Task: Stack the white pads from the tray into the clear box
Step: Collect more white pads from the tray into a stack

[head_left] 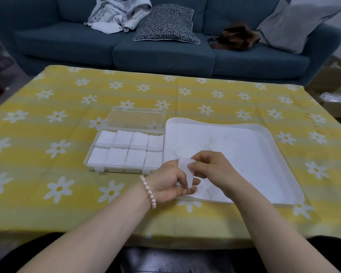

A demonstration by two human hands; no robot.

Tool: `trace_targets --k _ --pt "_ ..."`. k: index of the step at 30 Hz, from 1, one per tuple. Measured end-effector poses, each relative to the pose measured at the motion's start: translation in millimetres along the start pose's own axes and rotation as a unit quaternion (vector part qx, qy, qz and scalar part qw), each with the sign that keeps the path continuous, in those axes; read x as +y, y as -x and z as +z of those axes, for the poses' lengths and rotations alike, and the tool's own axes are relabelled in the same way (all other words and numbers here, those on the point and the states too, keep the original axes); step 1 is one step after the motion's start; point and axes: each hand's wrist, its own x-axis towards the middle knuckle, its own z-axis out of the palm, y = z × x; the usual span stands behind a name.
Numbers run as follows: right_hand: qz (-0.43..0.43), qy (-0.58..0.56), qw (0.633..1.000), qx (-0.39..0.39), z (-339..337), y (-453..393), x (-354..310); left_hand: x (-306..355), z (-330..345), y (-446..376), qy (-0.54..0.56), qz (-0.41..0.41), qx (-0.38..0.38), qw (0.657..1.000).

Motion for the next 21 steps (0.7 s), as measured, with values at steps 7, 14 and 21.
trace_targets --k 7,14,21 --pt "0.016 -0.103 0.992 0.07 16.6 -36.2 -19.8 28.7 -27.0 18.1 -0.105 0.077 0.184 0.974" --pt "0.016 0.066 0.995 0.074 59.4 -76.7 -31.2 55.7 -88.0 26.7 -0.35 0.179 0.382 0.836" --pt "0.002 0.198 0.976 0.091 75.6 -81.5 -20.5 38.7 -86.4 19.0 -0.515 0.121 0.341 0.777"
